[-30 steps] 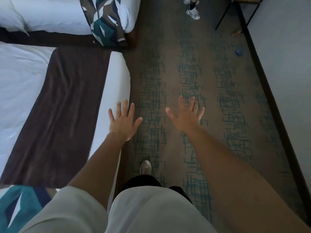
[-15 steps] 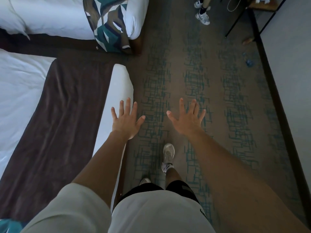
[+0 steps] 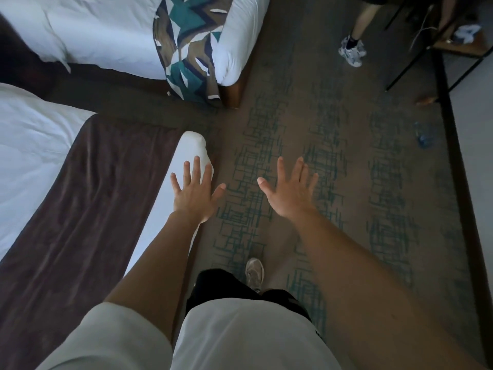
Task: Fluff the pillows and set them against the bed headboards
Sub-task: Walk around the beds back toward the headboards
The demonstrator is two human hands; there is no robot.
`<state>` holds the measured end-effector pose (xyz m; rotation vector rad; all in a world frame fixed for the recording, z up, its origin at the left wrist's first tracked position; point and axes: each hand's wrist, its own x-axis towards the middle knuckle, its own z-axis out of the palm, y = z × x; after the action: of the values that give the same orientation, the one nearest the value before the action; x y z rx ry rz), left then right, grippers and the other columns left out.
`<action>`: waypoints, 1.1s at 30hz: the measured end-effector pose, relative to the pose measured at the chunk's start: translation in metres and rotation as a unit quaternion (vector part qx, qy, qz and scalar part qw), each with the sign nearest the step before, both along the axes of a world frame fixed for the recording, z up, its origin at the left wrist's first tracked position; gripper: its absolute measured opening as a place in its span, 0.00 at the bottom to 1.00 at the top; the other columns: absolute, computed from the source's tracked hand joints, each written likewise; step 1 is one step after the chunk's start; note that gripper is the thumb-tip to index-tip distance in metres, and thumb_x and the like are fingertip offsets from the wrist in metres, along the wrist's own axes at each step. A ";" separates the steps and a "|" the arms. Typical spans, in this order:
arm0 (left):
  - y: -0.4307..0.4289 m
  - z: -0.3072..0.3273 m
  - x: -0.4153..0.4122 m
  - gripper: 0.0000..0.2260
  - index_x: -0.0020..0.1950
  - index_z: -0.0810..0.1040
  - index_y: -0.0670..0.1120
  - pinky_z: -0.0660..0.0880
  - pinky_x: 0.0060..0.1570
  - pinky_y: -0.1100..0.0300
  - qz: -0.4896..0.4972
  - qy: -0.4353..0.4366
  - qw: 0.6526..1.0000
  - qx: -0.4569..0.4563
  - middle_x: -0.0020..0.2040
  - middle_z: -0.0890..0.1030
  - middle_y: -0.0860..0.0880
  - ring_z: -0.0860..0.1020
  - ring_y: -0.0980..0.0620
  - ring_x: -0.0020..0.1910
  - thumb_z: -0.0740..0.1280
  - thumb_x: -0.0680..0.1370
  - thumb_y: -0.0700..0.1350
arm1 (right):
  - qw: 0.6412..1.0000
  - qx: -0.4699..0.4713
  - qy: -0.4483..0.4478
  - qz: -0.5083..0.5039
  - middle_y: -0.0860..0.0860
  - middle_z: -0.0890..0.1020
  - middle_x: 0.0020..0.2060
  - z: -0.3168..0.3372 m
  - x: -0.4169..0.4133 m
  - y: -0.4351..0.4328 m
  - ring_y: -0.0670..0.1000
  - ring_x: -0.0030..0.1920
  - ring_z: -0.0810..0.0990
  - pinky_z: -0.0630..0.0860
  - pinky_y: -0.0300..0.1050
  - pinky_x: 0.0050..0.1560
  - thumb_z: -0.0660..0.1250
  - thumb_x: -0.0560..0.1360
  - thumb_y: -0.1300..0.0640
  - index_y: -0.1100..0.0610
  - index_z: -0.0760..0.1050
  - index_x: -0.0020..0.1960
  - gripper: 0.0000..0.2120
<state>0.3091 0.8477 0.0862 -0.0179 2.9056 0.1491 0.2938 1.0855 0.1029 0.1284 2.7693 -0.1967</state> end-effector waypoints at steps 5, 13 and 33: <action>0.007 -0.002 -0.045 0.41 0.83 0.44 0.51 0.41 0.77 0.32 0.019 -0.013 1.000 -0.002 0.83 0.39 0.46 0.40 0.39 0.81 0.35 0.75 0.71 | 1.000 0.003 -0.009 0.028 0.64 0.38 0.80 -0.001 -0.056 0.006 0.63 0.81 0.38 0.36 0.70 0.76 0.38 0.77 0.25 0.48 0.36 0.82 0.42; -0.010 -0.015 -0.143 0.35 0.83 0.46 0.50 0.44 0.76 0.32 0.037 -0.012 0.999 -0.009 0.84 0.42 0.45 0.43 0.39 0.82 0.43 0.81 0.68 | 0.999 0.014 -0.013 0.048 0.65 0.39 0.80 -0.005 -0.166 -0.006 0.64 0.81 0.40 0.37 0.69 0.77 0.39 0.77 0.25 0.48 0.36 0.82 0.42; -0.114 -0.017 -0.437 0.37 0.83 0.44 0.51 0.42 0.76 0.33 0.088 -0.049 0.995 -0.021 0.83 0.39 0.46 0.40 0.40 0.81 0.40 0.79 0.70 | 0.996 0.025 -0.017 0.088 0.64 0.37 0.80 0.000 -0.484 -0.119 0.64 0.81 0.38 0.38 0.69 0.77 0.38 0.76 0.24 0.47 0.35 0.82 0.43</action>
<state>-0.1276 0.7337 0.0692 -0.2814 2.8052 0.1138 -0.1898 0.9663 0.1030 -0.0996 2.7337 -0.0772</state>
